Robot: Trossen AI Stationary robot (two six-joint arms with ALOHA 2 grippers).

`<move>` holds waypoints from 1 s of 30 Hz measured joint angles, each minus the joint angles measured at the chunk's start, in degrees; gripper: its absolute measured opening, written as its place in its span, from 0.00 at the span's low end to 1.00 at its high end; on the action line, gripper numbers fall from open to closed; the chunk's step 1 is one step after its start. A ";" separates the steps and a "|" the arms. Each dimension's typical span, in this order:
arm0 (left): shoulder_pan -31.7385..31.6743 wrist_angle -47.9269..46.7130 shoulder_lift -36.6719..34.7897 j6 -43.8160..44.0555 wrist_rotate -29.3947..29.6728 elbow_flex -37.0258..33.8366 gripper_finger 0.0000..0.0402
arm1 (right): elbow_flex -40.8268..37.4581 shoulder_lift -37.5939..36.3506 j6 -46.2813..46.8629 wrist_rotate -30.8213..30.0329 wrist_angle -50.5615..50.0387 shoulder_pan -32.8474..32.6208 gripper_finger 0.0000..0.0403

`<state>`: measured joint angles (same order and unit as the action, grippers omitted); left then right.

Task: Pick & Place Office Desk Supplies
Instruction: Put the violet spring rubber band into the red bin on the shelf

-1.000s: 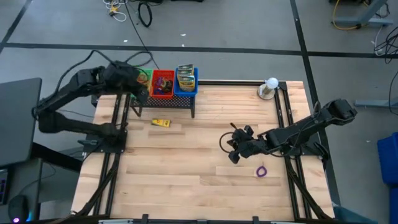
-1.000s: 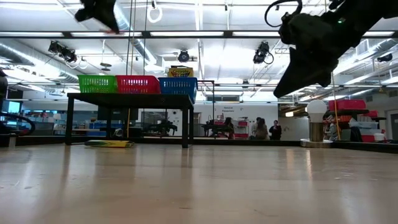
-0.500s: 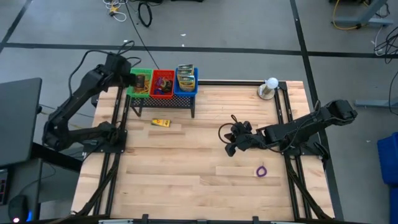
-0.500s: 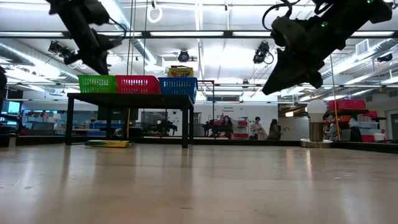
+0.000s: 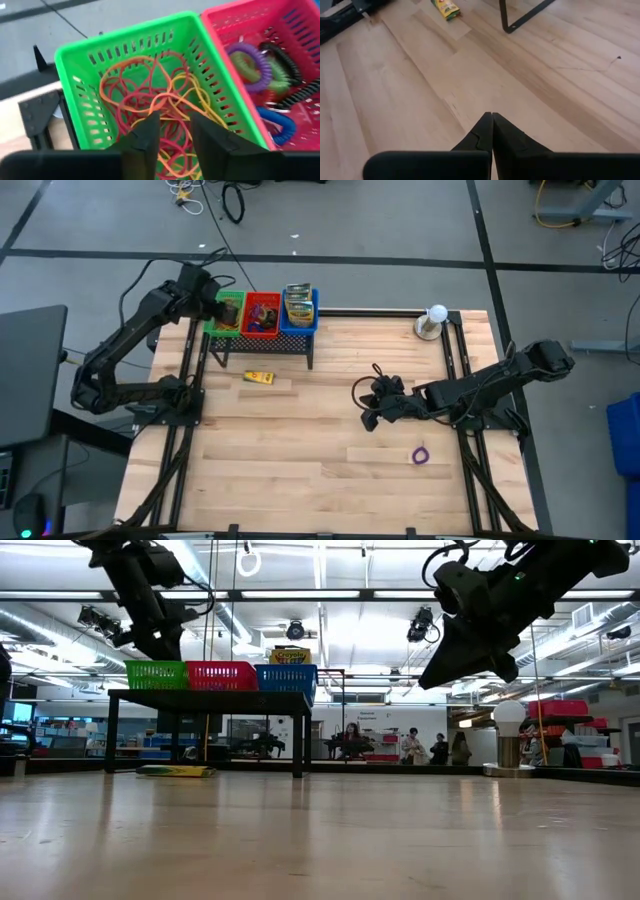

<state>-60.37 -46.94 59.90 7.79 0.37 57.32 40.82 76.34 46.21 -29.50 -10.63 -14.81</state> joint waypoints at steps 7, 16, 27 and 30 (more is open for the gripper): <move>0.44 -2.70 -0.45 -6.23 0.95 7.06 0.39 | 0.00 0.00 -0.76 4.15 -0.62 0.00 0.01; 11.34 2.60 -3.97 -4.89 -1.26 9.18 0.26 | 0.02 0.00 -5.15 11.96 -0.85 0.00 0.01; 41.68 38.28 -5.39 -0.61 4.09 -9.49 0.02 | 0.13 -4.05 -9.25 17.96 -8.56 -1.94 0.01; 47.69 46.40 -3.84 -0.41 5.81 -14.06 0.02 | 0.70 -7.17 -9.59 18.00 -14.52 -3.45 0.01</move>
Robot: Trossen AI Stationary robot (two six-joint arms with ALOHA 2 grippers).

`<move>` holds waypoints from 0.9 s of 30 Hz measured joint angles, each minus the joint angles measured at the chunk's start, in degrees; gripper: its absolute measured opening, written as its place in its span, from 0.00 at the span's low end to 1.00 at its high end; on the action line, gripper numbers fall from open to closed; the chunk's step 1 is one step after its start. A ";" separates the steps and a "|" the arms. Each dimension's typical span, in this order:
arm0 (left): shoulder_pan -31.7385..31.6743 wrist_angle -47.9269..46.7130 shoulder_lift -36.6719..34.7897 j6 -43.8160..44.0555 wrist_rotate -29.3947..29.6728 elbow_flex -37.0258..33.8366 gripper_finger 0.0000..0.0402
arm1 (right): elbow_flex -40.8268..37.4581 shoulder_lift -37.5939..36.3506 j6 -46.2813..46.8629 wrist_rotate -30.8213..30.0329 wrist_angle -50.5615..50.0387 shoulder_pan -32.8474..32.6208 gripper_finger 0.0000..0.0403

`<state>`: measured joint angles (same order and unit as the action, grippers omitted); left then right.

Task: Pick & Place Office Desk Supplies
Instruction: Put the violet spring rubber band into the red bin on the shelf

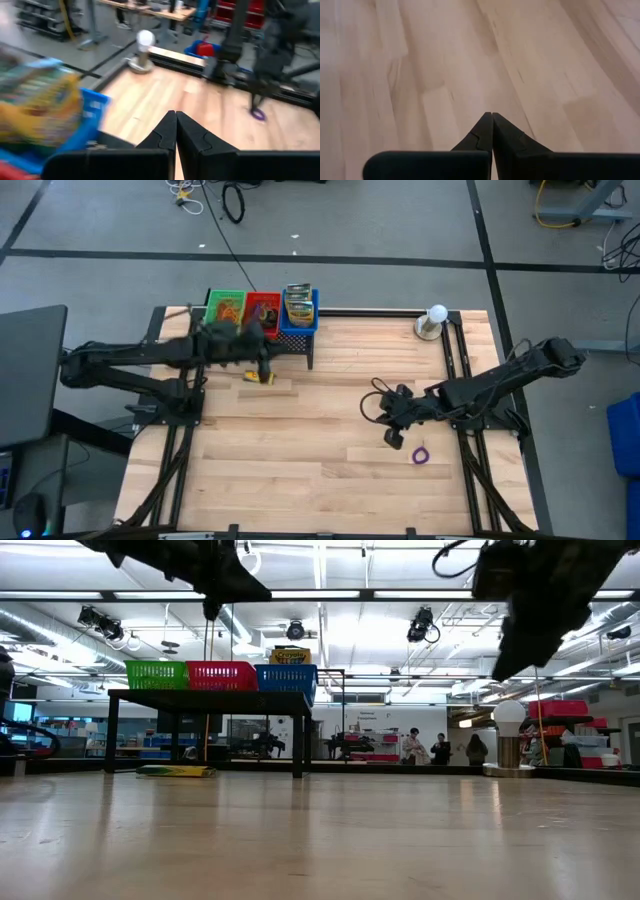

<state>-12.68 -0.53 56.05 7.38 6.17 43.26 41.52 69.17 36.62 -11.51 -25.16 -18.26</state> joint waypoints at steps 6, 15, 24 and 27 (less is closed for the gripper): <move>7.24 2.43 3.66 7.42 5.24 -2.16 0.04 | 5.75 -2.32 -0.31 3.57 -19.02 -3.94 0.01; 14.63 12.57 16.45 2.18 4.86 -2.15 0.02 | 4.24 -2.04 -5.96 13.91 -29.66 -11.28 0.13; 17.23 26.22 26.97 2.23 -0.43 -2.11 0.02 | 0.77 2.06 -13.91 19.16 -27.23 -12.46 0.33; 17.23 26.90 28.71 2.21 -0.77 -2.11 0.02 | 0.77 5.71 -17.60 19.92 -26.51 -12.84 0.34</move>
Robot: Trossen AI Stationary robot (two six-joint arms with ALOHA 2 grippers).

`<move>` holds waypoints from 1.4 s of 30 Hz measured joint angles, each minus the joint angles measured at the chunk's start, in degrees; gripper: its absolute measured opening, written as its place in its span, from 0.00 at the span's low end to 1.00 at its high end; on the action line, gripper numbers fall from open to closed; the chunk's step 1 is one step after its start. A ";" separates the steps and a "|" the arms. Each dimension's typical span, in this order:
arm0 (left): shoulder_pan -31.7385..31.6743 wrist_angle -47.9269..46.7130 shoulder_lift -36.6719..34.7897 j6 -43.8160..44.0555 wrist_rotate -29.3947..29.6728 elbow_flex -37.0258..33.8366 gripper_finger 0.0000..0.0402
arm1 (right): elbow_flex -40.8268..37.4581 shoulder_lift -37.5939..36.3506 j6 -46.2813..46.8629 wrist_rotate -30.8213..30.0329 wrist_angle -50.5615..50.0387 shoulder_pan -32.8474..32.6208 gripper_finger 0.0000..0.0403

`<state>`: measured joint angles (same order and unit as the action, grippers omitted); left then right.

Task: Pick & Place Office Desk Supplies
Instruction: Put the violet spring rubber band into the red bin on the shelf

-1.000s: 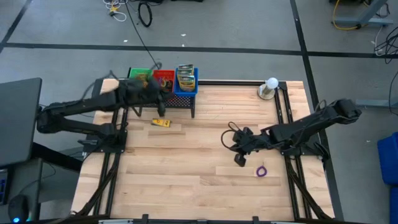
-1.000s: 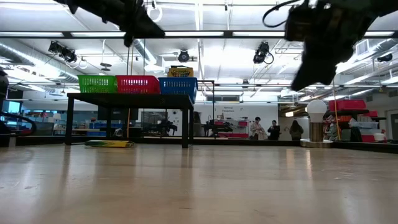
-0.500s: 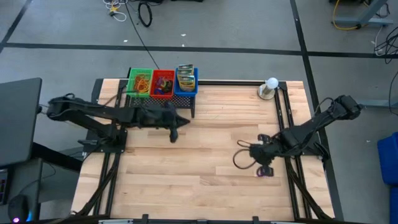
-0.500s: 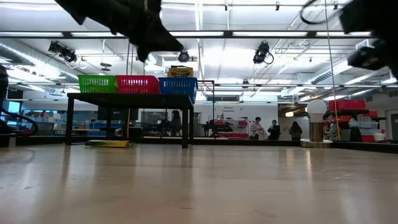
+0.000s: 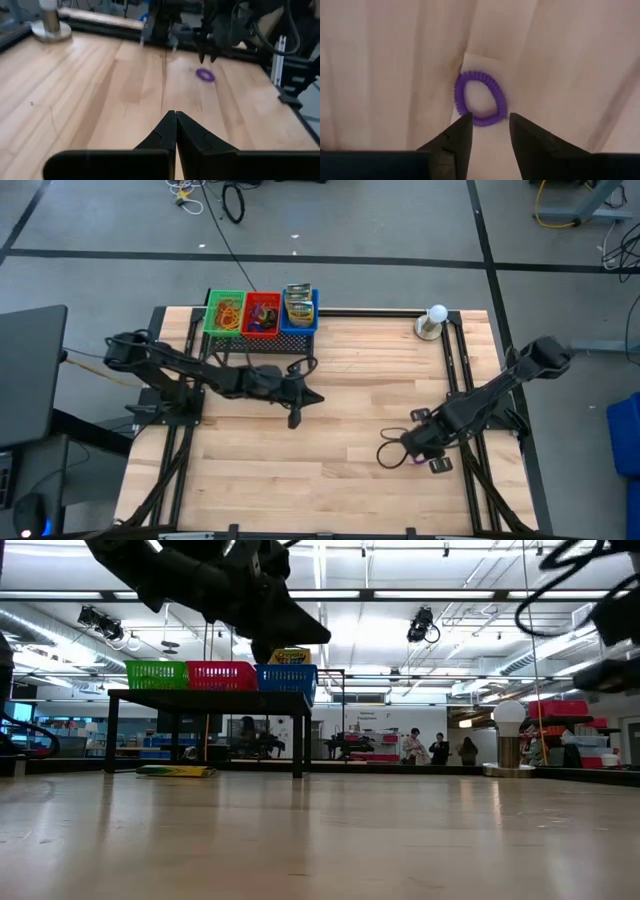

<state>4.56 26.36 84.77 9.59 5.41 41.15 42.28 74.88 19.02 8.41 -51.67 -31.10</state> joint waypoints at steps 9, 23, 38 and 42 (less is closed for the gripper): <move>-0.03 0.72 0.75 4.48 0.03 0.04 0.07 | -0.04 9.37 -3.20 1.04 6.39 0.07 0.30; -0.02 0.51 0.75 6.11 -0.33 0.04 0.02 | 0.07 13.82 -3.36 0.62 8.62 0.27 0.09; 0.15 0.42 0.75 14.41 1.03 0.04 0.16 | 1.92 3.73 22.04 -11.58 9.11 0.12 0.02; 1.18 0.27 0.75 16.54 2.15 0.04 0.18 | 1.97 2.30 37.27 -23.45 11.16 0.14 0.03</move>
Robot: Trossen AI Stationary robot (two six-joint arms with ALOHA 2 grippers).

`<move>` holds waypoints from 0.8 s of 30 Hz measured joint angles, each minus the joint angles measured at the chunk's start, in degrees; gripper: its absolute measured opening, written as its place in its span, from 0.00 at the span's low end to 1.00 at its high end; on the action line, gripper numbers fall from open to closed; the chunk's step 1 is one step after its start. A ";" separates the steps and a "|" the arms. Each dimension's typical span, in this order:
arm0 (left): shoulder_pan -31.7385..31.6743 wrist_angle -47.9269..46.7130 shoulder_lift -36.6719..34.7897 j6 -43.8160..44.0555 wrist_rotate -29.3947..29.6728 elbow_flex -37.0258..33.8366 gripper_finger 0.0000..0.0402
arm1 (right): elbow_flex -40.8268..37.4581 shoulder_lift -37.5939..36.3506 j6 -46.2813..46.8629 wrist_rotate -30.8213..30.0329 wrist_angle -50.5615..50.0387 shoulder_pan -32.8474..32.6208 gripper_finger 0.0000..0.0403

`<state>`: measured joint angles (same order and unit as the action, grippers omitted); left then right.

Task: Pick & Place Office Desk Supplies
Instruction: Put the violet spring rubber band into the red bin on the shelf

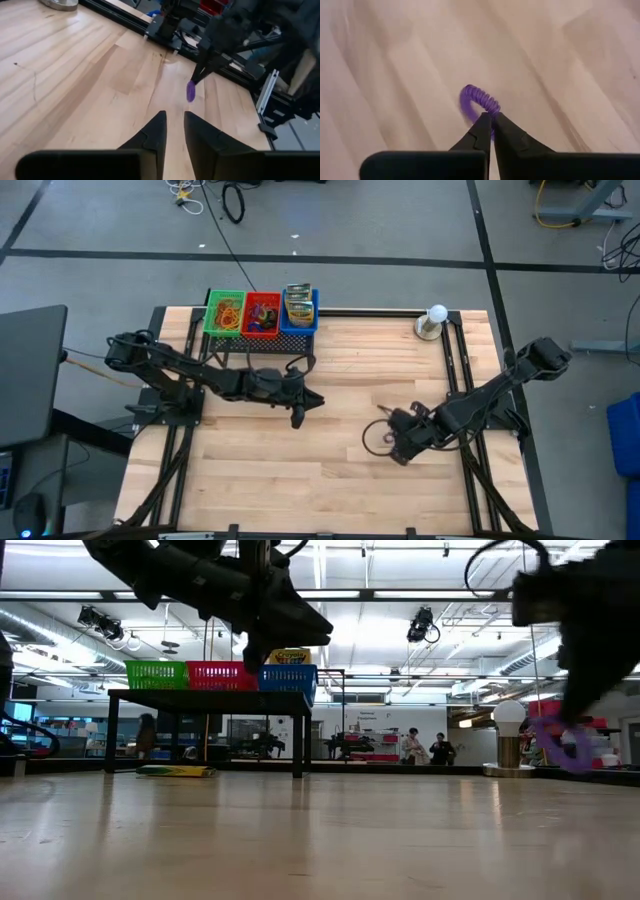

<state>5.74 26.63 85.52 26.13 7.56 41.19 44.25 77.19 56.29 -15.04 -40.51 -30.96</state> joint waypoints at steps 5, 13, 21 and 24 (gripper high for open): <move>1.60 -0.04 0.00 3.84 3.23 0.00 0.25 | 0.00 0.11 11.46 -9.83 6.50 0.01 0.03; 3.69 0.00 0.00 9.30 7.51 0.07 0.40 | 0.02 0.11 16.34 -21.52 14.73 1.02 0.03; 4.44 0.01 0.05 12.19 10.04 0.33 0.51 | 0.02 0.11 12.14 -26.88 24.71 3.13 0.03; 4.42 0.23 1.22 11.40 10.33 2.46 0.52 | 0.02 0.11 11.92 -27.73 29.00 4.47 0.03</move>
<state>10.15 26.86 86.73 37.53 17.89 43.65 44.27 77.30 68.21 -42.78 -11.51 -26.49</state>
